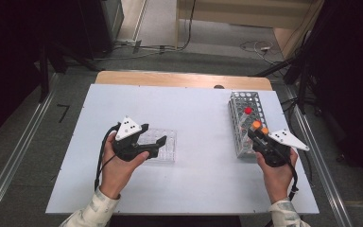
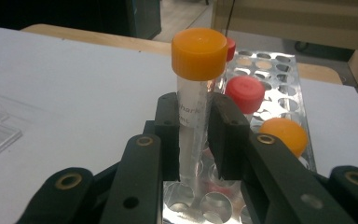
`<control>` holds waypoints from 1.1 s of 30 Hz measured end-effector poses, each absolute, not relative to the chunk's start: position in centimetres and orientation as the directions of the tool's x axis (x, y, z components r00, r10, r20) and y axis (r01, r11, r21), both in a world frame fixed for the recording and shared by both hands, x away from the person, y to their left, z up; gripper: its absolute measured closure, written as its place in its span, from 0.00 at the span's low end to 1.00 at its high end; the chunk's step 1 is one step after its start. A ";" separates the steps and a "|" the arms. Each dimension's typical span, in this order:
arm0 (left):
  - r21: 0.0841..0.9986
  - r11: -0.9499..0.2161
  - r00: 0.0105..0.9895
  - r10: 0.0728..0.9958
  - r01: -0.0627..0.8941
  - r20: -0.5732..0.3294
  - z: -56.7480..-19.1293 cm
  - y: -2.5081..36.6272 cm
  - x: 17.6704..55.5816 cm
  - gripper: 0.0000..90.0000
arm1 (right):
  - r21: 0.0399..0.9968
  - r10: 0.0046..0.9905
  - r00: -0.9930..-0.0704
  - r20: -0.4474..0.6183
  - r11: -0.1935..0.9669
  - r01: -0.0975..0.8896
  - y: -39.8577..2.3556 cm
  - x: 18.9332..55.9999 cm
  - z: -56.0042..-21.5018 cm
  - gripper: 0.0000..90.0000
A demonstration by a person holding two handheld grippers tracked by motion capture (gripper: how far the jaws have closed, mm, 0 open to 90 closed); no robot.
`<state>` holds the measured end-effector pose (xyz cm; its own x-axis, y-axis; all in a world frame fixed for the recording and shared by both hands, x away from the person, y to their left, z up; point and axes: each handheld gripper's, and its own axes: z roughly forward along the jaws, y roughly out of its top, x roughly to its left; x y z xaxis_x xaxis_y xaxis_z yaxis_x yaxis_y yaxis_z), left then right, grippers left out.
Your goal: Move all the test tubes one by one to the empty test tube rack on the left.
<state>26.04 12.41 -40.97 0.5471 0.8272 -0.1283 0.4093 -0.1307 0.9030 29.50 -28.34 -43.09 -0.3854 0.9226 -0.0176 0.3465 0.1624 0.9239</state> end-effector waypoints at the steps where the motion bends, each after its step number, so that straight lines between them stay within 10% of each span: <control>1: 0.903 -0.131 0.547 0.827 0.410 -0.129 -41.0 12.4 26.0 0.27 | 0.926 0.921 -0.388 -0.020 0.163 0.339 -28.4 29.4 -42.8 0.80; 33: 0.910 -0.132 0.577 0.806 0.393 -0.132 -40.5 11.9 25.5 0.28 | 0.920 0.797 -0.604 -0.028 0.257 0.297 -21.0 27.1 -41.7 0.80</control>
